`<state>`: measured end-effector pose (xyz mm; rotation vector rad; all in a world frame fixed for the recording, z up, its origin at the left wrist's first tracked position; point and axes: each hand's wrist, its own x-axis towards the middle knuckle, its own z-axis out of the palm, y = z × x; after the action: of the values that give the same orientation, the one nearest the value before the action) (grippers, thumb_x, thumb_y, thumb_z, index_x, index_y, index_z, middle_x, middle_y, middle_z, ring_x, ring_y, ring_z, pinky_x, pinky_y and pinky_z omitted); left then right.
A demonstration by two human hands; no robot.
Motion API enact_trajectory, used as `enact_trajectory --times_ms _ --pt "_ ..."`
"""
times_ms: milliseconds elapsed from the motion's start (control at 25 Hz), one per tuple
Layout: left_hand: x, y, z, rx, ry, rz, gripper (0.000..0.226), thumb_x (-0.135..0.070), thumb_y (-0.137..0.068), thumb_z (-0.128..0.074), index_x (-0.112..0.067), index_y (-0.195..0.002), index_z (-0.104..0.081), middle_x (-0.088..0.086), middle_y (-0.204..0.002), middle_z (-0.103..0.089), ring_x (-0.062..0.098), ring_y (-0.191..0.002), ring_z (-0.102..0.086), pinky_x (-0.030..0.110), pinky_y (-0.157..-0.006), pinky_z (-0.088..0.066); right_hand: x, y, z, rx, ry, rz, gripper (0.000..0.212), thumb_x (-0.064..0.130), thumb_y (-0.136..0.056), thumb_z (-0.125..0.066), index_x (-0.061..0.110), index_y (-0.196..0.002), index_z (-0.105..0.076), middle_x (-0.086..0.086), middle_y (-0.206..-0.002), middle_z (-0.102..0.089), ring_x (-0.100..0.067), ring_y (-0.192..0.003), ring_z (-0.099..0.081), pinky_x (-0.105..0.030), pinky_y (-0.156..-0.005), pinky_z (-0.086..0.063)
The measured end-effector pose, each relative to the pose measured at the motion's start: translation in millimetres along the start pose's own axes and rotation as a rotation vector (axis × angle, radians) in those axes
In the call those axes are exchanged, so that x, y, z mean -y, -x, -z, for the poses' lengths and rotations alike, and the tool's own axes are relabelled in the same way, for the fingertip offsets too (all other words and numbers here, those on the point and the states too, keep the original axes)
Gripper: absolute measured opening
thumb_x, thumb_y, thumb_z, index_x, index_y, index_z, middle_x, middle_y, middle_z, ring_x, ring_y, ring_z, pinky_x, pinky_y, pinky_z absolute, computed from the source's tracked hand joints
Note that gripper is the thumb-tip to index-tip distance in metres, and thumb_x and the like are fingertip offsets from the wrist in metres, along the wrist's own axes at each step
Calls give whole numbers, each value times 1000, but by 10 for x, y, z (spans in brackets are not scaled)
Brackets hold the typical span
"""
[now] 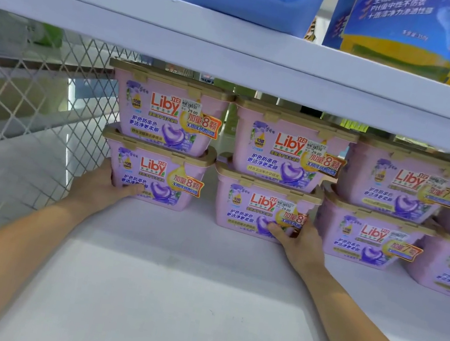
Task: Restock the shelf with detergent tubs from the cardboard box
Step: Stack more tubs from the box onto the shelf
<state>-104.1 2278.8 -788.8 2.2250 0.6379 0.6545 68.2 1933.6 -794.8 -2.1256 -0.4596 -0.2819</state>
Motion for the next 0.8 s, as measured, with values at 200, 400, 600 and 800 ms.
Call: enact_trajectory --times_ms 200,400,600,800 --pt "-26 18 -35 -21 -6 2 86 -80 -43 -56 -34 -116 -53 -7 -115 -69 25 -108 -62 40 -92 -47 12 31 8 -6 -34 3 38 40 -73 -73 17 -98 -57 3 -72 -61 -23 -80 -61 -31 -73 -46" --pt "-56 47 -37 -54 4 0 82 -76 -42 -58 -32 -111 -57 -4 -113 -70 26 -106 -63 34 -86 -46 70 115 31 -35 -97 2 39 37 -70 -76 12 -97 -63 0 -80 -67 -18 -78 -62 -28 -72 -46" --pt "-122 93 -54 -98 -29 6 69 -62 -53 -71 -22 -108 -61 6 -112 -70 30 -104 -62 33 -78 -44 143 240 177 -163 -176 -73 48 47 -71 -73 12 -102 -63 0 -92 -71 -18 -89 -63 -27 -76 -43" --pt "-342 488 100 -484 -22 122 58 -44 -70 -73 -7 -110 -54 17 -111 -67 37 -104 -60 44 -85 -46 246 809 468 -87 -156 -128 56 34 -81 -67 9 -128 -51 -9 -122 -63 -20 -100 -58 -28 -85 -41"
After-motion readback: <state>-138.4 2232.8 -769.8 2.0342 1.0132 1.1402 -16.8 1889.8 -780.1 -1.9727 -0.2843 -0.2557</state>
